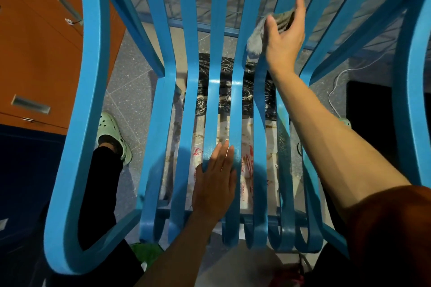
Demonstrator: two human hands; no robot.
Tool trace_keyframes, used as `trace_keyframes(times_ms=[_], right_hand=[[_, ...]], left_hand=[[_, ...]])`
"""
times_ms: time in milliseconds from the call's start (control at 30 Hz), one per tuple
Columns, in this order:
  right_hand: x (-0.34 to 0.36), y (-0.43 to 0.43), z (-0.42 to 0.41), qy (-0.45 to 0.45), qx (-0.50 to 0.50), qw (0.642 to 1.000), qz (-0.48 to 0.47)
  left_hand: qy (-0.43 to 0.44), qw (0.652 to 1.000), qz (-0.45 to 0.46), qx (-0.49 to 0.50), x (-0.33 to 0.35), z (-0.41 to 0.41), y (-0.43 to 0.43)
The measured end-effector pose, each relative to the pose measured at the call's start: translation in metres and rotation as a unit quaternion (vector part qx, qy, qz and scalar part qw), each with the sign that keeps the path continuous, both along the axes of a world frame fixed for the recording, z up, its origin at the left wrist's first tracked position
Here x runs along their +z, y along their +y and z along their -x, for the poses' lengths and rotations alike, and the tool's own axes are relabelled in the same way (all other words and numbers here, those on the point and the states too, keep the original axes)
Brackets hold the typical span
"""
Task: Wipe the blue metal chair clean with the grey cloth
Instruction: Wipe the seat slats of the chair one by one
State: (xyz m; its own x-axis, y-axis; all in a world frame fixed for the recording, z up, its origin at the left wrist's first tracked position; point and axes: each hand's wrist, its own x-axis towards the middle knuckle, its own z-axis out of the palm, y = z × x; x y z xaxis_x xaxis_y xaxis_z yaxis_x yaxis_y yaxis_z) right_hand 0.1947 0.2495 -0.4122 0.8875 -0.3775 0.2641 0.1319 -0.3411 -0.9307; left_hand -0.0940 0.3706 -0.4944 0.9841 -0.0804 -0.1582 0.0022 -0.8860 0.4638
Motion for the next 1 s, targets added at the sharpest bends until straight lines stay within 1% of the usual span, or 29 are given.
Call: trace_keyframes(times_ms=[67,167,300,433,500,567,667,767,900,1000], right_hand=[[0.009,-0.003,-0.008,-0.014,0.009,1.0,-0.003],[0.007,-0.008,-0.006,0.026,0.033,0.999,-0.001],[-0.035,-0.014,0.008,0.13,0.052,0.989,0.048],[-0.071,-0.013,0.033,0.252,0.074,0.962,0.07],[-0.076,-0.013,0.043,0.292,0.079,0.948,0.101],[-0.073,-0.013,0.051,0.321,0.089,0.936,0.112],[-0.067,-0.012,0.071,0.367,0.095,0.919,0.112],[-0.064,-0.01,0.105,0.382,0.093,0.913,0.105],[-0.07,-0.013,0.166,0.362,0.101,0.921,0.098],[-0.071,-0.013,0.216,0.358,0.113,0.923,0.084]], left_hand=[[-0.001,1.0,-0.003,-0.002,0.001,0.0,0.0],[0.001,1.0,-0.007,-0.002,0.001,0.0,0.0],[-0.005,1.0,-0.004,-0.003,0.0,0.0,-0.001],[-0.004,1.0,0.003,0.001,-0.002,-0.001,0.0],[0.0,1.0,-0.004,-0.002,-0.003,0.0,0.001],[-0.002,1.0,-0.007,-0.009,-0.003,0.0,0.001],[-0.002,1.0,0.028,-0.001,-0.006,-0.001,0.002],[-0.004,0.999,0.035,-0.004,-0.005,-0.002,0.003],[0.04,0.999,-0.011,-0.026,-0.004,-0.002,0.003],[0.041,0.999,-0.014,-0.024,-0.009,-0.001,0.003]])
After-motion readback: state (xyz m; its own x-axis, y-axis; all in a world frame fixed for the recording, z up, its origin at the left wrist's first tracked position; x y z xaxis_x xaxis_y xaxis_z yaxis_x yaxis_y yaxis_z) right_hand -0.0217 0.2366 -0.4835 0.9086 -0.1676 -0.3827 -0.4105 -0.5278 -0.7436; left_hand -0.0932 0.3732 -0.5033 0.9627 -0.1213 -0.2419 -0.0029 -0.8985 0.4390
